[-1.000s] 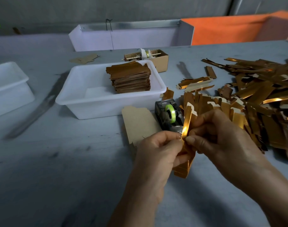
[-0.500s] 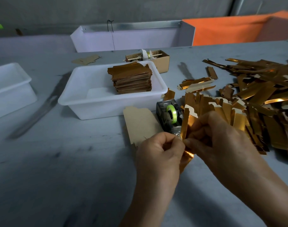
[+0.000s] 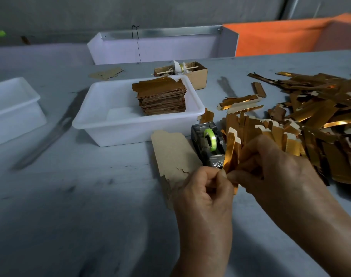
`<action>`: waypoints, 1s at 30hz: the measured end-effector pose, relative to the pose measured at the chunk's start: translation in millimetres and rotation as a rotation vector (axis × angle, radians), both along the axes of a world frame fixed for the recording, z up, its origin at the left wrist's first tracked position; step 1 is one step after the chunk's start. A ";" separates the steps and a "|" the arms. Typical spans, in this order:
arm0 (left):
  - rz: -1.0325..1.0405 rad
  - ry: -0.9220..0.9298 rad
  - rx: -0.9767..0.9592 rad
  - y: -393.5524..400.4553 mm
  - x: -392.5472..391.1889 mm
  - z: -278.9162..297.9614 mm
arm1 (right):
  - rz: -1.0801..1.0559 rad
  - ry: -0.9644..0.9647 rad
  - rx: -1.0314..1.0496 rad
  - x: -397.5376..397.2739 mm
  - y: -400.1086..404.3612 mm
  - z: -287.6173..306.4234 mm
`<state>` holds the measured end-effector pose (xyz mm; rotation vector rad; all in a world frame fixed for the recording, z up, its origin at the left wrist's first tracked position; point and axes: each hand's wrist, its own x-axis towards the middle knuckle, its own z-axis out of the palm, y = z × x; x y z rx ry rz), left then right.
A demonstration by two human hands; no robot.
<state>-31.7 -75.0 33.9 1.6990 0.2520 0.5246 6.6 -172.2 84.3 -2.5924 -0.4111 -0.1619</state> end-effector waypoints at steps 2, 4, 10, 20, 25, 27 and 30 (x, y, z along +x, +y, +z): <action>0.012 0.020 -0.030 0.9 -1.2 1.3 | -0.039 0.008 -0.053 2.8 -4.0 -2.0; 0.065 0.009 -0.078 10.5 1.5 4.4 | -0.121 -0.003 -0.104 8.1 -15.0 -5.2; 0.015 0.004 -0.143 21.5 3.8 11.9 | -0.024 0.192 0.356 5.8 -19.3 -11.7; -0.108 0.115 -0.060 22.5 -2.1 3.8 | 0.075 0.610 0.847 1.3 -4.7 -32.7; -0.151 0.171 -0.046 26.1 -0.8 5.5 | 0.027 0.678 0.768 2.6 -12.4 -38.6; -0.181 0.203 -0.042 29.0 0.8 5.5 | 0.024 0.703 0.743 4.7 -14.2 -38.6; -0.213 0.211 0.026 30.7 5.8 5.0 | 0.010 0.640 0.684 13.1 -16.6 -32.6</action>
